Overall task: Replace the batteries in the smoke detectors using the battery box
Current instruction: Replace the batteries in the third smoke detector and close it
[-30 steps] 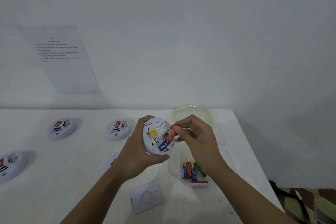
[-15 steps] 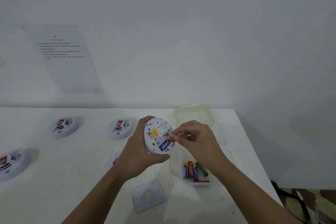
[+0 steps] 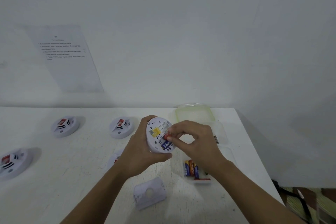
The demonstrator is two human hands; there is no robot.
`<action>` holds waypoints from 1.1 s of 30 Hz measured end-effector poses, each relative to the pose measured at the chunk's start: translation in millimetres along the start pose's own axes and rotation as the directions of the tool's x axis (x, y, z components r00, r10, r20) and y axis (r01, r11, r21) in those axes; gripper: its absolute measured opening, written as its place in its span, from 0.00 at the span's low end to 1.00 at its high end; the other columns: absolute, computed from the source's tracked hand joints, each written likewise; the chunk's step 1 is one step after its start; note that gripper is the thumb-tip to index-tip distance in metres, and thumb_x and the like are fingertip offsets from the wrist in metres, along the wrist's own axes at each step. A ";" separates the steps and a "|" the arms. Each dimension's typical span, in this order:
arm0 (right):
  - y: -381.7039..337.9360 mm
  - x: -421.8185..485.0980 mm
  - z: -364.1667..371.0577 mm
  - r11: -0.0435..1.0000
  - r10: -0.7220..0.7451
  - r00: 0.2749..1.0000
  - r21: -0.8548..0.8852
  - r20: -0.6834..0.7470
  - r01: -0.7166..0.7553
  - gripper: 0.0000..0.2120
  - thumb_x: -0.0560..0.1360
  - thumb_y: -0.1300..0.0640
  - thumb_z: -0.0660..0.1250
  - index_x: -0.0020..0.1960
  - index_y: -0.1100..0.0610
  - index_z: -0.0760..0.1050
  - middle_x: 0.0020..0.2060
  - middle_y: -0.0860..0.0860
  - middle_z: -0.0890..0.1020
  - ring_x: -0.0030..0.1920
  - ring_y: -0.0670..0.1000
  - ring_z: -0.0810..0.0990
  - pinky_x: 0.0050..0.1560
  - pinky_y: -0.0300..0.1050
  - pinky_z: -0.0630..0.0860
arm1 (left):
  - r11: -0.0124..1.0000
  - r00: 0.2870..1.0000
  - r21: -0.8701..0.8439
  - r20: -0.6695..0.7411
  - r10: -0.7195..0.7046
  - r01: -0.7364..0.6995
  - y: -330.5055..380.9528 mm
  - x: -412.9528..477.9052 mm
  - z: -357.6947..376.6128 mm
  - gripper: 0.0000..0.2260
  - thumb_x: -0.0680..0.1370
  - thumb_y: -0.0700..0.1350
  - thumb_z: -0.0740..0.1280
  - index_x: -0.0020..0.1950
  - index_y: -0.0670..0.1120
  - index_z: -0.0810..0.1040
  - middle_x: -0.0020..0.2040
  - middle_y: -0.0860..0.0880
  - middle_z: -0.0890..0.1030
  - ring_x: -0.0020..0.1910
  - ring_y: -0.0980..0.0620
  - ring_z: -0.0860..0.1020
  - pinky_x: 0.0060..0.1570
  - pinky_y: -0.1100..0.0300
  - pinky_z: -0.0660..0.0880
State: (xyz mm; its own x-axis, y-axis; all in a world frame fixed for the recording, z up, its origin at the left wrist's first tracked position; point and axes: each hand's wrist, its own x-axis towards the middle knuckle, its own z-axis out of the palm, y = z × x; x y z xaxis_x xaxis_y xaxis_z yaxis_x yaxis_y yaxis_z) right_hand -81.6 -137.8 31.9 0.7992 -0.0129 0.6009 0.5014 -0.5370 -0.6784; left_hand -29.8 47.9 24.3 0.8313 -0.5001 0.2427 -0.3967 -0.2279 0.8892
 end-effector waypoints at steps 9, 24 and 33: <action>1.8 1.4 3.4 0.999 0.004 0.990 0.050 0.142 -0.011 0.05 0.73 0.58 0.77 0.49 0.55 0.88 0.47 0.46 0.86 0.51 0.45 0.84 0.52 0.47 0.81 | 0.998 0.999 -0.054 0.029 -0.016 0.017 5.7 2.3 -0.6 0.41 0.57 0.62 0.81 0.64 0.54 0.68 0.55 0.68 0.78 0.57 0.61 0.79 0.52 0.67 0.79; -6.3 16.4 -11.2 0.795 0.560 0.802 0.137 0.208 -0.590 0.36 0.60 0.50 0.85 0.61 0.46 0.69 0.52 0.46 0.80 0.53 0.43 0.80 0.45 0.33 0.77 | 1.000 0.998 0.025 0.062 0.014 -0.016 10.0 6.4 2.2 0.36 0.62 0.51 0.79 0.64 0.58 0.65 0.54 0.75 0.74 0.61 0.68 0.73 0.47 0.77 0.74; -7.9 20.4 -9.8 0.826 0.540 0.825 0.085 0.165 -0.557 0.32 0.57 0.47 0.85 0.56 0.49 0.75 0.46 0.45 0.83 0.46 0.46 0.83 0.44 0.40 0.83 | 1.000 0.997 0.004 0.064 -0.031 0.030 16.9 3.3 4.0 0.35 0.60 0.59 0.79 0.61 0.58 0.66 0.52 0.77 0.74 0.59 0.68 0.75 0.53 0.75 0.75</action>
State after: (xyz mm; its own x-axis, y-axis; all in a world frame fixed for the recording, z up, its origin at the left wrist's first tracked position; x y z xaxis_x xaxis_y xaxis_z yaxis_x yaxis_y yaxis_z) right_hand -72.5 -142.0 53.7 0.9851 -0.1615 0.0599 -0.0032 -0.3649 -0.9310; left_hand -35.3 39.0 38.6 0.8165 -0.5451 0.1902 -0.3729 -0.2465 0.8945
